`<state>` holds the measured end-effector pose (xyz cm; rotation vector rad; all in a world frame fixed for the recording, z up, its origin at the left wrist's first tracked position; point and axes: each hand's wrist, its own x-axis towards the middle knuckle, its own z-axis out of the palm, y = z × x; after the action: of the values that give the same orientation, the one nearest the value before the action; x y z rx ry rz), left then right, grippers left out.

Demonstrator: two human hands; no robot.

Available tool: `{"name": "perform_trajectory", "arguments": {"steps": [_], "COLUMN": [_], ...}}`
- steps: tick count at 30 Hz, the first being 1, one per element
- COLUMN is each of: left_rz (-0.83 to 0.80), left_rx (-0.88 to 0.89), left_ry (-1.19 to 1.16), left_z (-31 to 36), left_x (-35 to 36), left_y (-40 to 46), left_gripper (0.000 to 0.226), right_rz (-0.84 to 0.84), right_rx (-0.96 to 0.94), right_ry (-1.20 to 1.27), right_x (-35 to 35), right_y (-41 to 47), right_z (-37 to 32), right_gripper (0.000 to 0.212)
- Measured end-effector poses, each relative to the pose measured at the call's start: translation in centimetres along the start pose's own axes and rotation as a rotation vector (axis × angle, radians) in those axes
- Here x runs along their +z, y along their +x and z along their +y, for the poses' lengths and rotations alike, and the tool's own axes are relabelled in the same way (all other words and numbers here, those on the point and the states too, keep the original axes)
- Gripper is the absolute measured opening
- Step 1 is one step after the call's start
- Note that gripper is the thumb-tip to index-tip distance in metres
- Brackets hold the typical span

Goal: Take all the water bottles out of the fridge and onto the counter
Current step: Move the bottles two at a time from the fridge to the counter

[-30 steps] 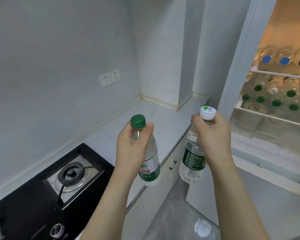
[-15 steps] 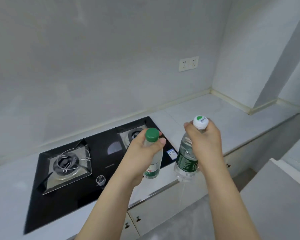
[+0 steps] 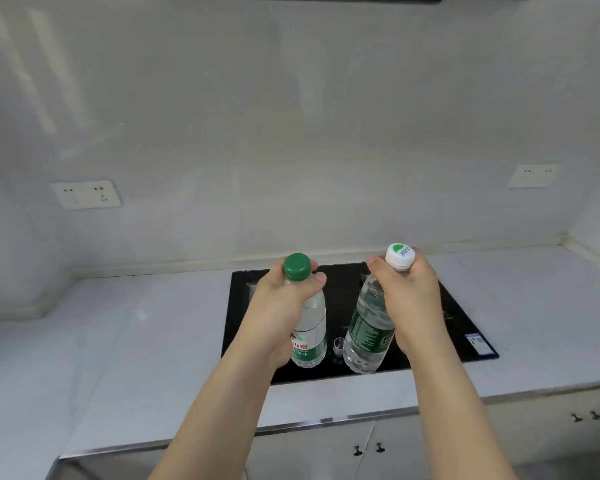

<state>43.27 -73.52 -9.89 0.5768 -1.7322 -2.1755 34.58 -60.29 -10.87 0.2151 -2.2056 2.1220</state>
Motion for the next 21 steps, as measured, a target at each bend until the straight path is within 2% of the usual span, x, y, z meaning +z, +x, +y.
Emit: {"name": "perform_trajectory", "arguments": {"steps": [8,14,21], "left_rz": [0.15,0.251,0.389], "left_rx": [0.028,-0.024,-0.05], "left_ry": [-0.012,-0.056,-0.044], "left_z": [2.2,2.1,2.1], "left_x": [-13.8,-20.4,-27.2], "left_y": [-2.0,-1.6,1.1], "left_gripper": [0.014,0.015,0.013], "right_rz": [-0.165,-0.279,-0.44], "right_rx": [0.037,0.067,0.006], "right_ry": [-0.006,-0.056,-0.111], "right_x": [12.1,19.0,28.0], "right_y": [-5.8,-7.1,-5.9], "right_z": [-0.8,-0.7,0.3], "right_gripper": [0.011,0.01,0.012]}}
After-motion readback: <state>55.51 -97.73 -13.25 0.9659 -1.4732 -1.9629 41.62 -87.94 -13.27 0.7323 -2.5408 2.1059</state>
